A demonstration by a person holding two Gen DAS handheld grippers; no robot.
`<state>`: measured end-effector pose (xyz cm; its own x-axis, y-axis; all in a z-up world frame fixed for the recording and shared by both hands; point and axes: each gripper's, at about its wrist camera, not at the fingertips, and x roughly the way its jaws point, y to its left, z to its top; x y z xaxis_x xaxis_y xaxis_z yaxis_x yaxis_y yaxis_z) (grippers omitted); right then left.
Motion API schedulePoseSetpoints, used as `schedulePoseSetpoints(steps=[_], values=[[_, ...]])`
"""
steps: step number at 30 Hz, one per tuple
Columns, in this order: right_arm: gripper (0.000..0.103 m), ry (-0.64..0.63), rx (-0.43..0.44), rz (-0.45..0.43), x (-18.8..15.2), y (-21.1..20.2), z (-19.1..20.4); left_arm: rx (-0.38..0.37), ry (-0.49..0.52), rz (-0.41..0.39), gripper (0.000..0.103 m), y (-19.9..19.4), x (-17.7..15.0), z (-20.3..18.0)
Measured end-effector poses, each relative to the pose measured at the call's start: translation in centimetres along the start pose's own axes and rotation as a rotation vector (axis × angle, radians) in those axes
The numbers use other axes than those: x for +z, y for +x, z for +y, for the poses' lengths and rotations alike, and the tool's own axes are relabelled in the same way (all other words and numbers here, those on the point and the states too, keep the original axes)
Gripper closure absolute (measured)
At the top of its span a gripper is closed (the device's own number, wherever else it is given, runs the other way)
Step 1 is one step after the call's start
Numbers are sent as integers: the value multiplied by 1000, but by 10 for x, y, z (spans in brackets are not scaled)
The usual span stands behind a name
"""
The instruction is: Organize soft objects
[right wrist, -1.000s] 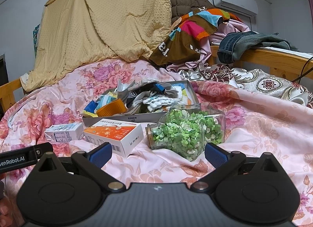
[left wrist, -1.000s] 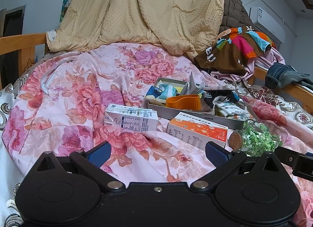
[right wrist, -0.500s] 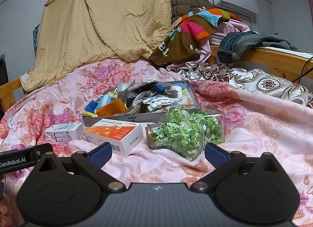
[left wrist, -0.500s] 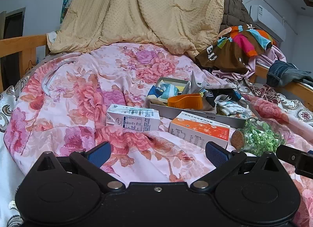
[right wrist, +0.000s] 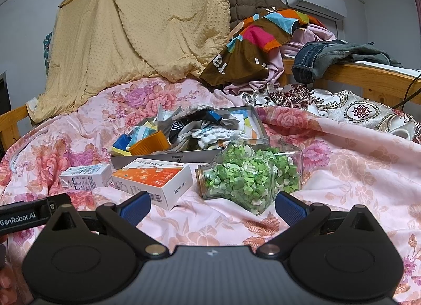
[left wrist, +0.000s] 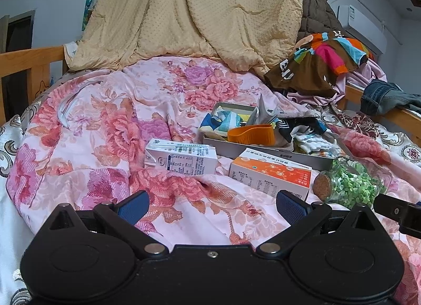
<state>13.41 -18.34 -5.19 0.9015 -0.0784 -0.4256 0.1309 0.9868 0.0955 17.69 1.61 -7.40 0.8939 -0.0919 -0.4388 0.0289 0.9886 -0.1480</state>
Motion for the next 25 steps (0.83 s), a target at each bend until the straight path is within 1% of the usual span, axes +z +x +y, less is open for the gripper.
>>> schedulePoseSetpoints(steps=[25], values=[[0, 0, -1, 8, 0, 1, 0, 9, 10, 11, 1, 1, -1, -2]])
